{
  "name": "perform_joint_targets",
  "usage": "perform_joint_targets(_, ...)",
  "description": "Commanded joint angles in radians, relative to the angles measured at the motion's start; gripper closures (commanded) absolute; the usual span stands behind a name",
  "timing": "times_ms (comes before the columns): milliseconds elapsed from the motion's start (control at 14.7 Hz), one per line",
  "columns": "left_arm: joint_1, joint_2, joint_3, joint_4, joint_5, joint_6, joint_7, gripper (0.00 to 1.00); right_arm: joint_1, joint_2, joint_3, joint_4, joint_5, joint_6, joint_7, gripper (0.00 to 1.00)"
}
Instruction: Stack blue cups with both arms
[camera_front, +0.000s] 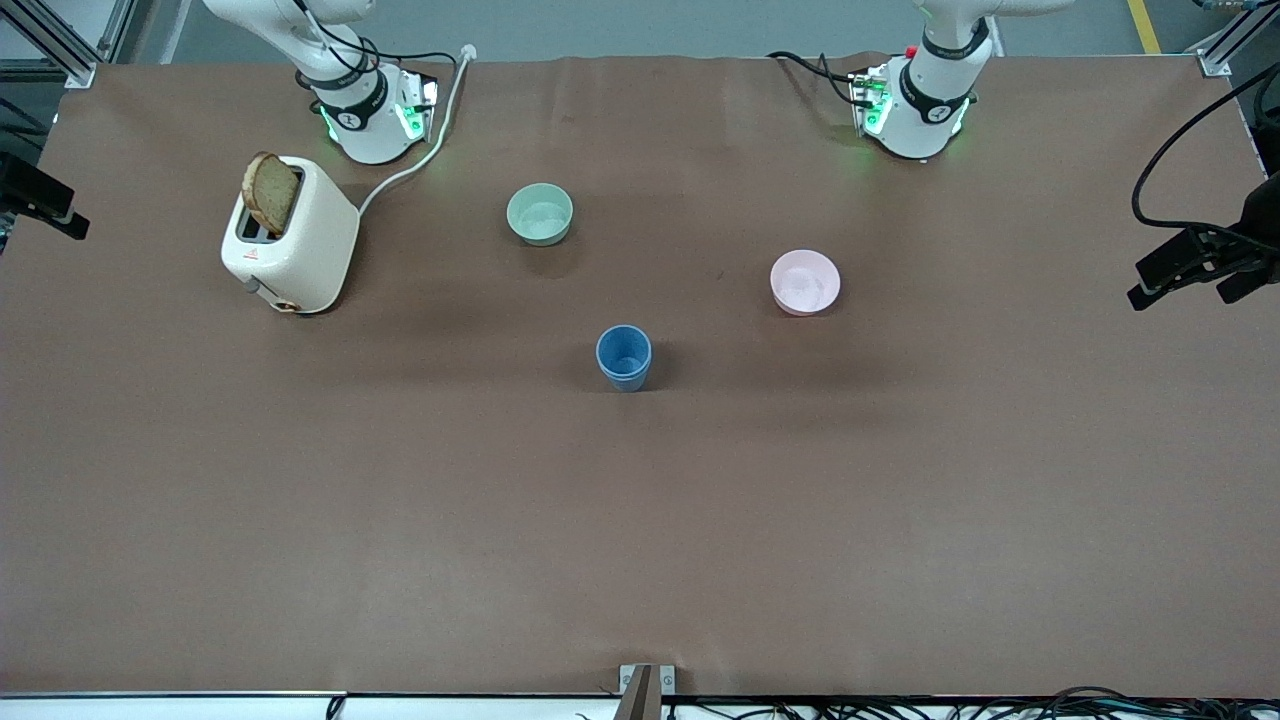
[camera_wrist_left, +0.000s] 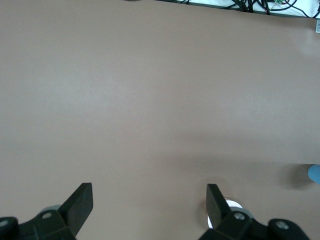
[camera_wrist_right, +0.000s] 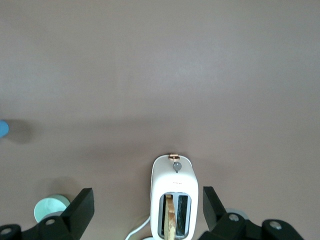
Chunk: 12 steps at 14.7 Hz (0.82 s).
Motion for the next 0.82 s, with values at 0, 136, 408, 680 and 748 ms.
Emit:
perform_joint_targets(0,0.003,-0.005,-0.013,0.020,0.023,-0.019,0.001,0.00,-0.006,-0.003,0.013,0.008,-0.014,-0.051,-0.020,0.04)
perform_joint_targets(136,-0.006,-0.004,-0.016,0.024,0.045,-0.056,0.009,0.00,-0.004,-0.003,0.018,0.009,-0.009,-0.062,-0.020,0.04)
perform_joint_targets(408,0.000,-0.002,-0.021,0.041,0.045,-0.059,0.023,0.00,0.002,-0.011,0.022,0.006,-0.006,-0.067,-0.018,0.04)
perform_joint_targets(680,0.013,-0.002,-0.034,0.040,0.040,-0.059,0.012,0.00,0.002,-0.008,0.021,0.003,-0.004,-0.028,-0.018,0.04)
perform_joint_targets(748,0.013,-0.002,-0.036,0.040,0.042,-0.059,0.010,0.00,0.002,-0.007,0.021,0.002,-0.004,-0.010,-0.018,0.04)
